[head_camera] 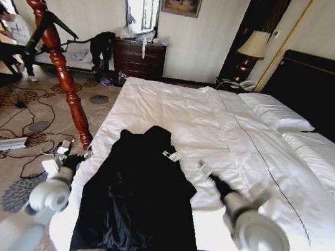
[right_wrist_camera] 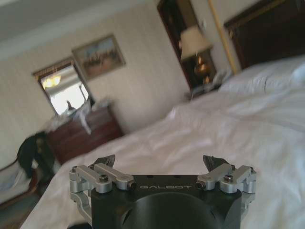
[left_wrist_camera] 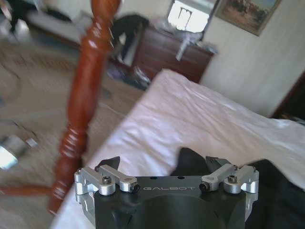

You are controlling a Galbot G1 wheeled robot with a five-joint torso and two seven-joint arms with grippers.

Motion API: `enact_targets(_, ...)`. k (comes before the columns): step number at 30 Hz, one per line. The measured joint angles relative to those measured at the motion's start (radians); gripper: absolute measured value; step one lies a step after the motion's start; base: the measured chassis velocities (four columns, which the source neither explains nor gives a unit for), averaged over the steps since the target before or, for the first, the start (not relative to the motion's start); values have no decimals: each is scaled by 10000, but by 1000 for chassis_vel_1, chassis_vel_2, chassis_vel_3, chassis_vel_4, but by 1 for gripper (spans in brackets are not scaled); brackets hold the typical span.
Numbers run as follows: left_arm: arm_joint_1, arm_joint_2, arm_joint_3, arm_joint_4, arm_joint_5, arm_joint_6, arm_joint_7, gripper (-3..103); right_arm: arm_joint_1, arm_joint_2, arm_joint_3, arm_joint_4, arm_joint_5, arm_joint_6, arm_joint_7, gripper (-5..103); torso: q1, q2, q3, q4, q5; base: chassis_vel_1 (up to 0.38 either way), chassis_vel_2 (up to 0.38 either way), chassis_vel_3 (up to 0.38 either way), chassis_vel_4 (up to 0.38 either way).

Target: Pick up the clothes from the bed and hang them on the clothes hanger.

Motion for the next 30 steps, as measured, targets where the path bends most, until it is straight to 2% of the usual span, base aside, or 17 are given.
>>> enact_targets(2, -674, -58, 276, 411, -899, 319, -121, 100, 633, 116, 69, -705, -326, 305, -286, 100, 0, 0, 0, 4, 0, 0, 0, 0, 0)
enact_targets(9, -2152, -440, 823, 2005, -1160, 1118, -1097, 100, 553, 395, 46, -929, -41, 214, -79, 100, -2, 0, -1, -1, -1, 0, 0, 0, 0)
enact_targets(14, -2709, -867, 1011, 3009, -1625, 1435, -1108, 100, 337, 577, -90, -913, -37, 87, 142, 100, -2, 0, -1, 4, -3, 0, 0, 0, 0)
enact_targets(19, -3035, -1314, 1082, 3669, -1645, 1380, -944, 103, 331, 593, -182, -939, 9, -26, 303, 100, -3, 0, -1, 3, -3, 0, 0, 0, 0)
enact_targets(24, -3381, -1775, 1036, 4463, -1643, 1291, -661, 93, 275, 561, -181, -938, 218, -142, 534, 100, -3, 0, -1, 3, -2, 0, 0, 0, 0)
enact_targets(26, -3511, -1931, 1086, 4707, -1617, 1290, -520, 82, 193, 558, -160, -935, 286, -187, 628, 100, -3, 0, -2, 4, -2, 0, 0, 0, 0)
enact_targets(27, -3562, -1994, 1130, 4775, -1583, 1291, -478, 82, 164, 563, -158, -935, 293, -196, 649, 100, -3, 0, -2, 3, -2, 0, 0, 0, 0)
enact_targets(30, -3710, -2177, 1264, 4905, -1504, 1293, -414, 71, 69, 580, -158, -922, 310, -233, 725, 100, -4, 1, -2, 2, -3, 0, 0, 0, 0)
